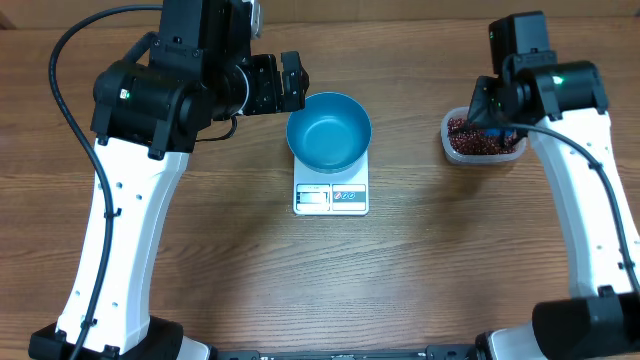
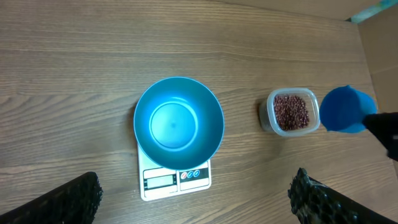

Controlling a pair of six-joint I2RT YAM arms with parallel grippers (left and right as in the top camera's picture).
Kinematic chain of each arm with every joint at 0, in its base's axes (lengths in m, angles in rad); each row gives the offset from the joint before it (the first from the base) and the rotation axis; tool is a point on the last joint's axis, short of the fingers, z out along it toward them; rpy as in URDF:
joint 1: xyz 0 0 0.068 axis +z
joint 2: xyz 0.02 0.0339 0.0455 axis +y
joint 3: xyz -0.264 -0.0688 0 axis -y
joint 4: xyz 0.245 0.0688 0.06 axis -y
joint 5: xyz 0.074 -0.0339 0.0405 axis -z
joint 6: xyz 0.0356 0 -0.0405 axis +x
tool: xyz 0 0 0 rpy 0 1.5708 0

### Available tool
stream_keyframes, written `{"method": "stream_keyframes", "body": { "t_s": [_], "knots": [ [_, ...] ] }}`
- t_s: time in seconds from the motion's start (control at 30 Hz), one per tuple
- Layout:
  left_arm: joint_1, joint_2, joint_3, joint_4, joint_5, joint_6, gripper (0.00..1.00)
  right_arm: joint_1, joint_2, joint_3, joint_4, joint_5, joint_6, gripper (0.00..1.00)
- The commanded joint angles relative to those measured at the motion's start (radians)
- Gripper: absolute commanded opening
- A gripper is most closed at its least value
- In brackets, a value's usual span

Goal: Scoop item into bowl and weigh 150g on scale
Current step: 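Carry the empty scoop right back over the bean container, then lower the blue scoop into the bean container with the right gripper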

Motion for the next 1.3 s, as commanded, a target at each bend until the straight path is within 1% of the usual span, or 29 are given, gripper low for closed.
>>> {"method": "stream_keyframes", "body": {
  "t_s": [0.0, 0.33, 0.57, 0.83, 1.27],
  "knots": [
    [0.004, 0.008, 0.017, -0.002, -0.005, 0.019, 0.99, -0.032, 0.024, 0.032, 0.003, 0.018, 0.003, 0.04],
    [0.004, 0.008, 0.017, -0.006, -0.006, 0.019, 1.0, -0.111, 0.068, 0.032, 0.009, 0.01, -0.028, 0.04],
    [0.004, 0.008, 0.017, -0.01, -0.005, 0.019, 0.99, -0.113, 0.079, 0.032, 0.026, -0.002, -0.036, 0.04],
    [0.004, 0.008, 0.017, -0.02, -0.006, 0.019, 1.0, -0.113, 0.143, 0.032, 0.018, -0.019, -0.05, 0.04],
    [0.004, 0.008, 0.017, -0.021, -0.005, 0.019, 0.99, -0.113, 0.167, 0.032, 0.011, -0.019, -0.054, 0.04]
  ]
}}
